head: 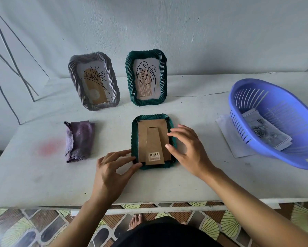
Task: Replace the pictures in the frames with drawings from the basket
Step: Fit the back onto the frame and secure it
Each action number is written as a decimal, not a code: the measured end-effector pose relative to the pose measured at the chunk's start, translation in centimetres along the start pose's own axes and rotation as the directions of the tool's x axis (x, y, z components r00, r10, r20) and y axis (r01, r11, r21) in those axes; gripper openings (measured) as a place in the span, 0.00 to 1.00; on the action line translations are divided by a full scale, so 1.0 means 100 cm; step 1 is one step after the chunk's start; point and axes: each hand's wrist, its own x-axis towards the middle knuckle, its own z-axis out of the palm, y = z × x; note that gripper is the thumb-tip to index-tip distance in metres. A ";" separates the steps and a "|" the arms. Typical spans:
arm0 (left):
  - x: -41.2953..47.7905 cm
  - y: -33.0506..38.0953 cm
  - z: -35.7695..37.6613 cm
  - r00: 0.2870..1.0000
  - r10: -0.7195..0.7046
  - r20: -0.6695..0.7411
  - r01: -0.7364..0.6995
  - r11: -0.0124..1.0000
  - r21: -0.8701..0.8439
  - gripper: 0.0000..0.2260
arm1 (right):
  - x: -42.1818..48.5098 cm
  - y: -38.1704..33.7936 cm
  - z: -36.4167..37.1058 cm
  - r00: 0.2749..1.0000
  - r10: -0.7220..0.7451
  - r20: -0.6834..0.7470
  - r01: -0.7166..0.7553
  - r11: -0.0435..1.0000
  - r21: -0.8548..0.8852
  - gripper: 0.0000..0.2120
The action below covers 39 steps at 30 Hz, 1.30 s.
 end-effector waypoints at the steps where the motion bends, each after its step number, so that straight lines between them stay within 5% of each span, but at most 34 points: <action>1: 0.000 0.001 0.000 1.000 -0.007 -0.010 0.007 1.000 -0.009 0.13 | -0.006 -0.002 -0.002 1.000 -0.001 -0.011 0.001 1.000 -0.009 0.17; 15: -0.012 0.024 0.012 0.963 -0.216 -0.162 0.236 0.964 0.121 0.20 | -0.042 -0.019 0.011 0.979 0.137 -0.148 -0.144 0.989 -0.042 0.16; 29: 0.024 0.026 0.015 0.904 -0.413 -0.105 0.414 0.910 -0.018 0.18 | -0.020 -0.013 0.009 0.998 0.064 -0.027 -0.068 0.986 -0.155 0.10; 39: 0.025 0.030 0.014 0.902 -0.424 -0.081 0.418 0.905 -0.080 0.14 | -0.023 -0.022 0.017 0.992 0.050 -0.117 -0.076 0.972 -0.221 0.11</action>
